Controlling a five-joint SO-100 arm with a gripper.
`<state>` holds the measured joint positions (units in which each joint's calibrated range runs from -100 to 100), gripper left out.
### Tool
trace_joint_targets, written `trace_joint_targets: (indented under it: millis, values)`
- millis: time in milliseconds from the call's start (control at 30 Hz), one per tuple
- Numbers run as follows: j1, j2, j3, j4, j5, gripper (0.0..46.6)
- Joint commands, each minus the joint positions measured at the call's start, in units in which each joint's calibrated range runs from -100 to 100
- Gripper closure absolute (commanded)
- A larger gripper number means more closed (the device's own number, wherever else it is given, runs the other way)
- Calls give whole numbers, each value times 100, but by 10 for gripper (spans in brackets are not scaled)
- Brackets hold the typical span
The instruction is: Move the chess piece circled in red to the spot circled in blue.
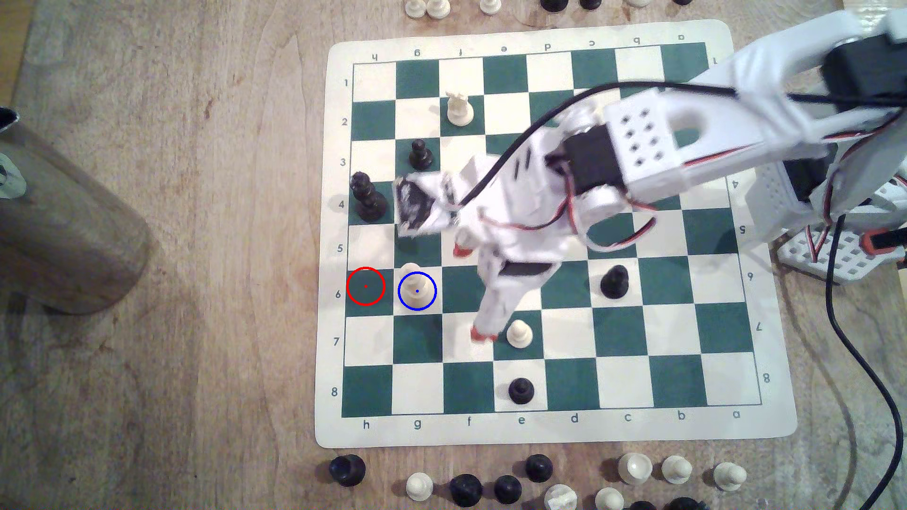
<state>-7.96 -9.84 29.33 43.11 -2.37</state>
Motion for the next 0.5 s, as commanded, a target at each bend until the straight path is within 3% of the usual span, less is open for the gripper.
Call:
trace_joint_targets:
  millis: [0,100,167,300,467]
  values:
    - [112,-2139,1319,38,49,154]
    - [112,-3005,2117,71,68,156]
    - [96,-4355,3250,-240,20,193]
    - [136,-5926,4456,-240,15,217]
    - [89,-7207,5635,-486,20,252]
